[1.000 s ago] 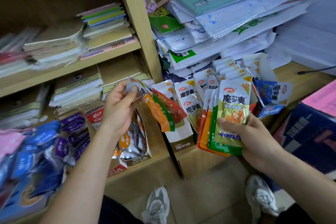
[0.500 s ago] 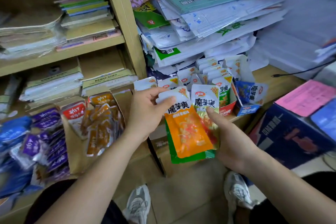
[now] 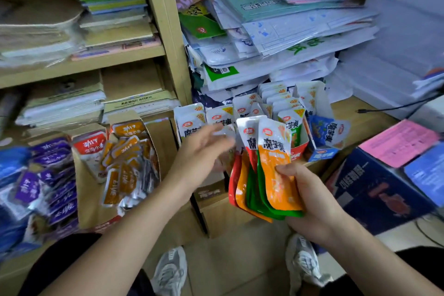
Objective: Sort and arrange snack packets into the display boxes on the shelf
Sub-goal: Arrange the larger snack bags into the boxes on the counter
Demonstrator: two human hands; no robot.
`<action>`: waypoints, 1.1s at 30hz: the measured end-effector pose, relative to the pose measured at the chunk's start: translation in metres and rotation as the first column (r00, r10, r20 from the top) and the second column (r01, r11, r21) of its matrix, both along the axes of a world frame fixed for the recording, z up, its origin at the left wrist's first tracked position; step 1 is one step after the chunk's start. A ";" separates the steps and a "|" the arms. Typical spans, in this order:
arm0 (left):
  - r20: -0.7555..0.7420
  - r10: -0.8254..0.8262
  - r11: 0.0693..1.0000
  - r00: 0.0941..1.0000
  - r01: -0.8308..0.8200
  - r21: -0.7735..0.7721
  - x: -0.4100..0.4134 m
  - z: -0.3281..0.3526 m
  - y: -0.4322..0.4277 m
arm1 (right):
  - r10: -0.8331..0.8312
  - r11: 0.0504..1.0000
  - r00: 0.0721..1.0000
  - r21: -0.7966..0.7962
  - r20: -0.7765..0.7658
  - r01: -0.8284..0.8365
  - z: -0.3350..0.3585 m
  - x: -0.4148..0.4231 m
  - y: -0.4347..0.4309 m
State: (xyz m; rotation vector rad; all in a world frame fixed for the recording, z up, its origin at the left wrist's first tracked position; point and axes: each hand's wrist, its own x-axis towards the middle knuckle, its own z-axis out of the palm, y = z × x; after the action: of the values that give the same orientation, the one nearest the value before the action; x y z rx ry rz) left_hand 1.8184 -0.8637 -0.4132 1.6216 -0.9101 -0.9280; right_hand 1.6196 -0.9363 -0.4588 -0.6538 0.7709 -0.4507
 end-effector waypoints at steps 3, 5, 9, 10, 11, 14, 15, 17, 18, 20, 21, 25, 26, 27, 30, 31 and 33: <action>-0.115 -0.168 0.980 0.979 0.178 0.085 -0.021 -0.007 0.014 | 0.001 0.999 0.996 0.053 0.092 -0.006 0.003 0.001 0.000; -0.015 -0.132 0.990 0.991 0.133 0.039 -0.029 -0.017 0.017 | -0.007 0.998 0.989 0.066 0.147 -0.003 0.008 0.004 0.001; 0.090 -0.008 0.997 0.996 0.015 -0.079 -0.038 -0.020 0.020 | 0.024 1.000 0.988 -0.014 0.150 -0.023 0.012 0.011 0.008; 0.124 0.007 0.996 0.992 0.005 -0.094 -0.039 -0.020 0.021 | 0.025 0.999 0.992 -0.041 0.125 -0.020 0.013 0.012 0.010; 0.168 0.015 0.995 0.986 0.003 -0.104 -0.040 -0.019 0.021 | 0.016 0.998 0.995 -0.057 0.103 -0.010 0.014 0.013 0.010; 0.221 0.049 0.993 0.974 -0.024 -0.115 -0.035 -0.017 0.019 | -0.047 0.999 0.998 -0.022 0.048 0.048 0.016 0.014 0.007; 0.213 0.063 0.992 0.975 -0.037 -0.124 -0.032 -0.017 0.018 | -0.077 0.997 0.996 0.007 0.034 0.076 0.015 0.014 0.005; 0.176 0.080 0.989 0.981 -0.056 -0.135 -0.028 -0.014 0.017 | -0.102 0.993 0.994 0.057 0.042 0.100 0.016 0.014 0.003; 0.143 0.079 0.988 0.987 -0.058 -0.144 -0.026 -0.014 0.016 | -0.105 0.992 0.993 0.070 0.050 0.101 0.017 0.014 0.003; 0.093 0.071 0.986 0.993 -0.055 -0.156 -0.022 -0.014 0.016 | -0.096 0.992 0.992 0.085 0.081 0.090 0.017 0.014 0.003; 0.102 0.050 0.989 0.993 -0.035 -0.144 -0.020 -0.014 0.016 | -0.089 0.993 0.991 0.083 0.098 0.081 0.018 0.013 0.003; 0.177 -0.062 0.993 0.982 0.078 -0.084 -0.018 -0.019 0.014 | -0.055 0.995 0.986 0.096 0.157 0.041 0.017 0.013 0.004; 0.161 -0.063 0.992 0.985 0.079 -0.098 -0.017 -0.020 0.014 | -0.051 0.995 0.986 0.094 0.158 0.036 0.017 0.014 0.004; 0.146 -0.058 0.990 0.988 0.076 -0.120 -0.017 -0.020 0.013 | -0.053 0.995 0.987 0.089 0.153 0.040 0.017 0.013 0.004; 0.130 -0.020 0.982 0.991 0.044 -0.186 -0.018 -0.019 0.012 | -0.097 0.993 0.990 0.073 0.100 0.090 0.016 0.013 0.002; 0.123 -0.002 0.977 0.992 0.028 -0.212 -0.019 -0.019 0.012 | -0.127 0.990 0.988 0.077 0.085 0.120 0.015 0.012 0.000; 0.120 0.032 0.965 0.992 0.000 -0.261 -0.021 -0.018 0.012 | -0.189 0.978 0.980 0.100 0.068 0.182 0.012 0.010 -0.003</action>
State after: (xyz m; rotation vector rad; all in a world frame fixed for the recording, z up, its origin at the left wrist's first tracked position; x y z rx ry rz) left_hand 1.7975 -0.8514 -0.4308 1.4682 -1.0561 -0.6700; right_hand 1.6298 -0.9395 -0.4464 -0.4757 0.7782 -0.6037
